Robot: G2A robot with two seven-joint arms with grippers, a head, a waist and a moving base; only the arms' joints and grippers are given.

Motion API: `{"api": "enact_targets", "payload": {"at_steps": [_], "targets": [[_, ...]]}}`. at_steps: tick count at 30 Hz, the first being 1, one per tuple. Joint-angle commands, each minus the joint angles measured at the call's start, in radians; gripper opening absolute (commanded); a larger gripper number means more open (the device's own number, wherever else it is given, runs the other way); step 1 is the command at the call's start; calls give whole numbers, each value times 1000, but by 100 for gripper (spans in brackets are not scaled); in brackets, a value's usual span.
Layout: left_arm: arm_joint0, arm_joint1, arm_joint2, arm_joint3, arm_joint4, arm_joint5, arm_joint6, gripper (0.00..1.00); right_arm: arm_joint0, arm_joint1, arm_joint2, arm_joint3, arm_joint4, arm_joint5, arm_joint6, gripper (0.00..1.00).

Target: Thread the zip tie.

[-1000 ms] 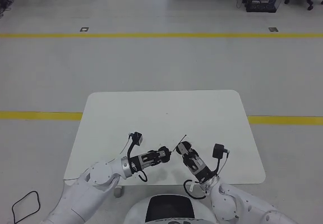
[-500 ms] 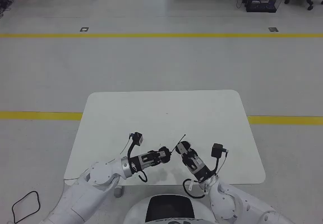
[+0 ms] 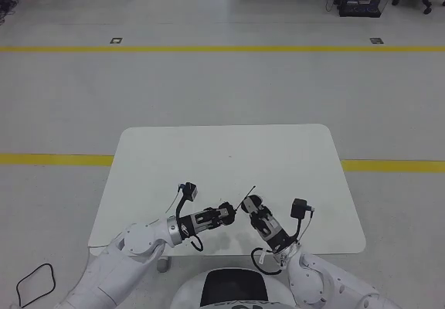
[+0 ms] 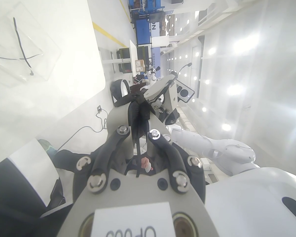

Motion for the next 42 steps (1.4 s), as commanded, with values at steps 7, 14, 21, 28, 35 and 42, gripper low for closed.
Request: {"api": "enact_targets", "payload": {"at_steps": [7,14,21,28,35,42], "targets": [[-1,2,2,-1,-4,0,-1,0,-6,-8,15,13,-2,0,14,0],[-2,3,4,-1,-7,0,-2,0,-14,-16,28,20,-14,0,18,0],[-5,4,5,1,-8,0,3,0,-26,-23,43,26,-28,0,22,0],[-5,5,9,1,-6,0,5,0,-40,-30,60,38,-53,0,27,0],[-6,6,12,1,-3,0,11,0,-57,-39,84,46,-67,0,25,0],[-8,7,15,1,-8,0,11,0,-71,-49,106,53,-76,0,40,0]]}}
